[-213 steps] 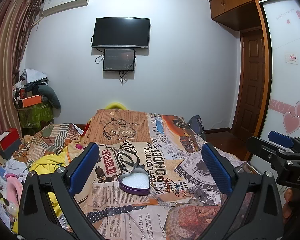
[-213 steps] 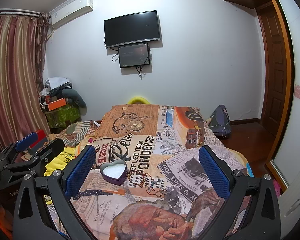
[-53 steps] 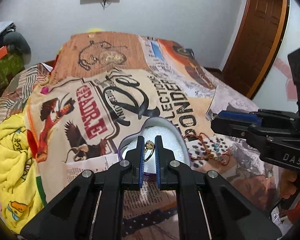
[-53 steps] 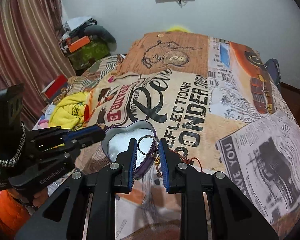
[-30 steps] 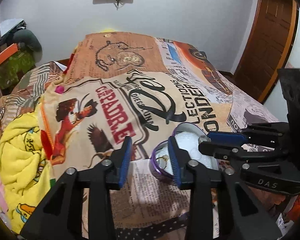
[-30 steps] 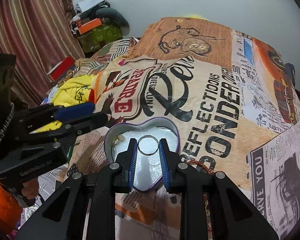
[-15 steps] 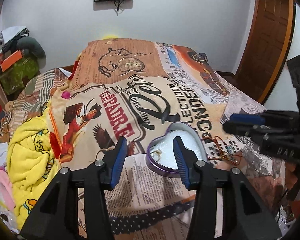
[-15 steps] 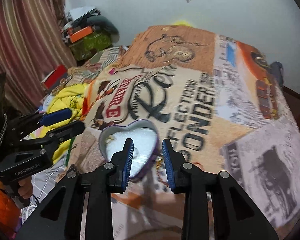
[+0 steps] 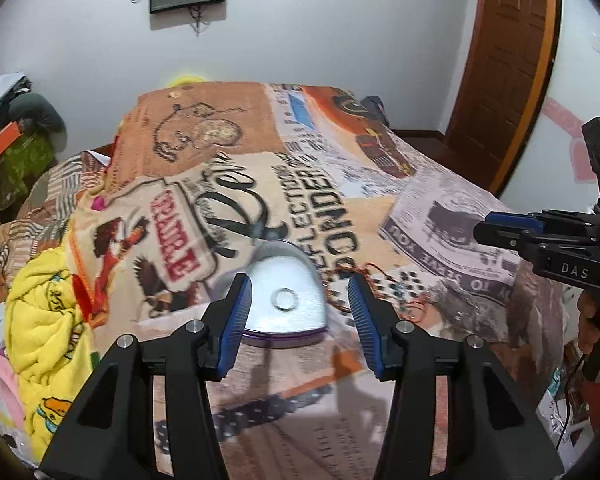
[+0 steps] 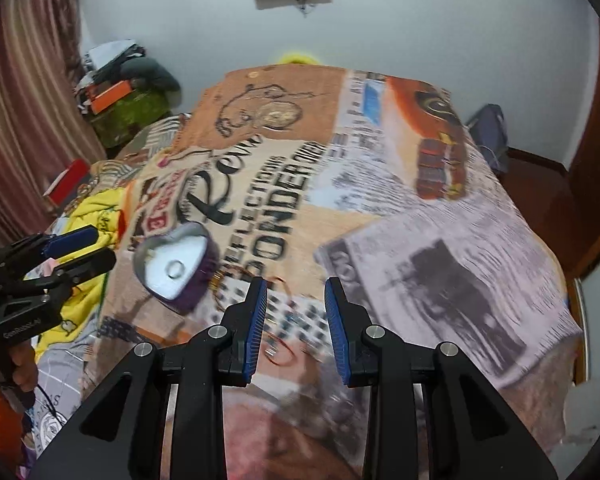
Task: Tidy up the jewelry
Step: 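Move both tools back over the scattered jewelry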
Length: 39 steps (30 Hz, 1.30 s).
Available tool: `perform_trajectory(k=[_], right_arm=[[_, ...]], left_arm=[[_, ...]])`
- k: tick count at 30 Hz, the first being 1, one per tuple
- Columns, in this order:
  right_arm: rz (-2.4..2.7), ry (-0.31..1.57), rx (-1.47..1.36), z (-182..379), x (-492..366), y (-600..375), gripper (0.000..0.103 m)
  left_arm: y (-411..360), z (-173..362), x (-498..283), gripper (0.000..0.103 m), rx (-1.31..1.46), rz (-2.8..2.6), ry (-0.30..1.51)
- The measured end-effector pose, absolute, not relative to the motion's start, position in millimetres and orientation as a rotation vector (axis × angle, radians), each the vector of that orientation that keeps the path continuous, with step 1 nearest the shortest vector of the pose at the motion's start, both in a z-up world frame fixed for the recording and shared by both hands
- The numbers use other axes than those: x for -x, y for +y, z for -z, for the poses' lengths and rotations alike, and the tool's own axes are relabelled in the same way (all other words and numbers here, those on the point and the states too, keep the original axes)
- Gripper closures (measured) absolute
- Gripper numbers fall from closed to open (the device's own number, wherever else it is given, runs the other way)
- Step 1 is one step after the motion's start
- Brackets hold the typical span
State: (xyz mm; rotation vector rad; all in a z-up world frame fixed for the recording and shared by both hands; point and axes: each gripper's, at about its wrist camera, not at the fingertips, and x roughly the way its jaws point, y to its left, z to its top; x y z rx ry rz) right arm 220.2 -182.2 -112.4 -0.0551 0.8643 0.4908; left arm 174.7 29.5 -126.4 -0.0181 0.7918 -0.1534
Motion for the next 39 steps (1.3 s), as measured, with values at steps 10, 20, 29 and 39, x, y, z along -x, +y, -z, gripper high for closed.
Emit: perform_trajectory(k=[10,20,29,39], right_arm=[[-0.44,0.934,0.026,136.1,-216.7,-227.7,0.076],[-0.482,1.009,0.037,168.4,-218.9,-228.7,0.076],[-0.553,1.069,0.076,191.4,-225.4,-213.9,0.076],[-0.606,1.119,0.092,208.5,-234.7,-200.8,0.076]], left_arm=[[-17.2,160.9,-181.7,0.054,0.028,0.238,0.908],[-39.0,197.6,-193.7,0.054,0.095,0.289,1.018],[-39.8,216.3,-215.5,0.057,0.087,0.207,1.03],[-39.2,226.2,-235.7,0.057,0.045,0.171,1.006]])
